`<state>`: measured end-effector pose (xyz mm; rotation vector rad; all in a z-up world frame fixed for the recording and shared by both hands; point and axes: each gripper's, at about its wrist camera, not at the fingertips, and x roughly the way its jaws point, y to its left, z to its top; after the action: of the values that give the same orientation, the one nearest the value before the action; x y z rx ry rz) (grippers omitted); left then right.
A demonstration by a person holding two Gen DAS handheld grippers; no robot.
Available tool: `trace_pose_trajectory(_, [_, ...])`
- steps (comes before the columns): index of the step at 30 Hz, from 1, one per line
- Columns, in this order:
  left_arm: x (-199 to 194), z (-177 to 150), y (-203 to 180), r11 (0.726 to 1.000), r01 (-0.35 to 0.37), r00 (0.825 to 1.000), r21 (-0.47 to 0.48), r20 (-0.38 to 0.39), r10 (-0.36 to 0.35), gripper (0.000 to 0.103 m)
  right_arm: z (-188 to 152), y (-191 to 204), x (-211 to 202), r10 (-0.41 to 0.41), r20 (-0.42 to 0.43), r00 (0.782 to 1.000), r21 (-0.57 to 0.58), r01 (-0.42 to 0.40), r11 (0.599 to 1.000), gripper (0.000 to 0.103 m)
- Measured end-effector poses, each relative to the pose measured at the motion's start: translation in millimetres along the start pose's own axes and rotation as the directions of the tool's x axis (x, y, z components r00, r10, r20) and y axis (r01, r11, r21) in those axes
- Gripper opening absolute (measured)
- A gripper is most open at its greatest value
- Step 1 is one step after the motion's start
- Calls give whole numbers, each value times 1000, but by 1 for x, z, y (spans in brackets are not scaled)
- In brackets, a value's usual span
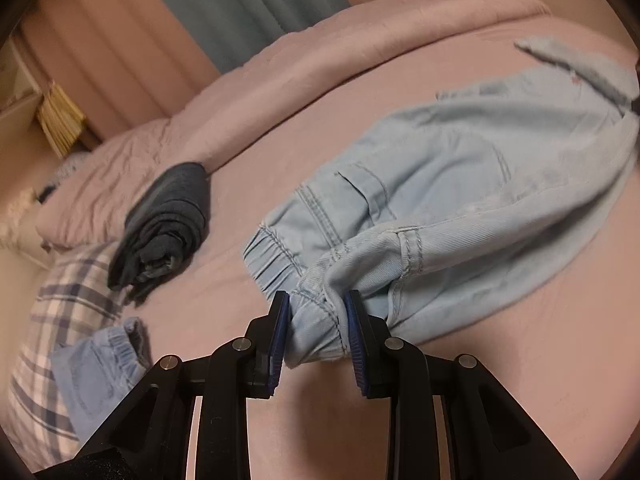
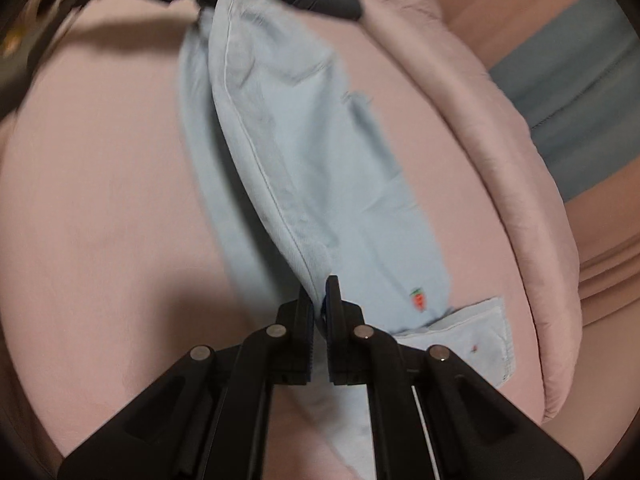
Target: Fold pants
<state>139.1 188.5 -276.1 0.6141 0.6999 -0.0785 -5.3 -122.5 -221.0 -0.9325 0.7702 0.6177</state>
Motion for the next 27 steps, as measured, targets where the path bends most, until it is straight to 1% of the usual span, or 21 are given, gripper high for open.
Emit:
trace_pose_trajectory(3, [2,4,-5,1000,-14,1000,25,3,14,29,-4,14,9,-37,-27,999,-43,35,998,10])
trace_pose_trajectory(4, [6,13,-2,1000,-7,1000,20,-6,7,32,-5,18,11,-38,-34,999,-43,37,998,10])
trace_pose_trajectory(6, [8,13,2,1000,-3,999,2,-34,3,40,-6,19,14,-42,-45,998,-30,40,999,11])
trace_pose_trajectory(7, [8,14,6,1000,-6,999,-11,-45,5,48,-6,18,16,-44,-54,998,-22,43,999,11])
trace_pose_trajectory(8, [6,13,11,999,-12,998,-30,-64,10,53,-6,17,18,-49,-58,997,-16,48,999,16])
trace_pose_trajectory(9, [1,9,14,999,-10,997,-52,-78,6,54,-6,15,15,-57,-57,997,-11,57,998,20])
trace_pose_trajectory(10, [-9,3,19,996,16,997,-93,-75,-23,55,-7,13,13,-68,-59,996,-8,68,998,35])
trace_pose_trajectory(11, [-16,1,26,992,35,997,-120,-71,-43,60,-11,8,6,-86,-64,994,5,87,996,62])
trace_pose_trajectory(12, [-23,-4,33,987,46,996,-156,-68,-57,63,-15,3,-1,-83,-61,995,27,85,996,76])
trace_pose_trajectory(13, [-32,-10,39,978,54,996,-200,-62,-67,68,-22,-4,-13,-53,-43,998,61,56,997,87])
trace_pose_trajectory(15, [-45,-17,52,950,93,993,-300,-44,-111,69,-34,-17,-33,17,4,1000,128,-17,992,86])
trace_pose_trajectory(16, [-51,-16,58,928,124,990,-350,-25,-142,69,-40,-28,-41,48,16,999,179,-50,983,86])
trace_pose_trajectory(18, [-55,-4,65,882,191,979,-431,20,-203,69,-49,-64,-48,60,25,998,337,-65,939,86])
trace_pose_trajectory(19, [-54,10,63,859,229,971,-457,44,-236,69,-52,-88,-45,44,14,999,437,-46,898,86])
trace_pose_trajectory(20, [-51,21,61,845,258,963,-469,59,-262,69,-55,-112,-40,33,-1,999,530,-27,848,87])
trace_pose_trajectory(21, [-49,33,56,823,302,950,-481,81,-301,70,-59,-139,-33,25,-18,1000,635,-8,773,87])
trace_pose_trajectory(22, [-45,50,47,792,360,929,-493,111,-353,72,-64,-171,-22,19,-45,999,742,21,670,87])
trace_pose_trajectory(23, [-41,63,40,771,395,913,-499,124,-388,76,-67,-183,-16,16,-67,998,786,43,616,87])
trace_pose_trajectory(24, [-37,75,30,749,431,896,-502,137,-424,79,-69,-204,-3,14,-111,994,831,85,550,87])
trace_pose_trajectory(25, [-33,89,18,724,474,872,-500,153,-465,82,-69,-223,12,17,-157,987,857,128,500,87])
trace_pose_trajectory(27, [-25,115,-11,681,557,817,-476,168,-552,82,-64,-247,37,45,-208,977,874,166,456,87])
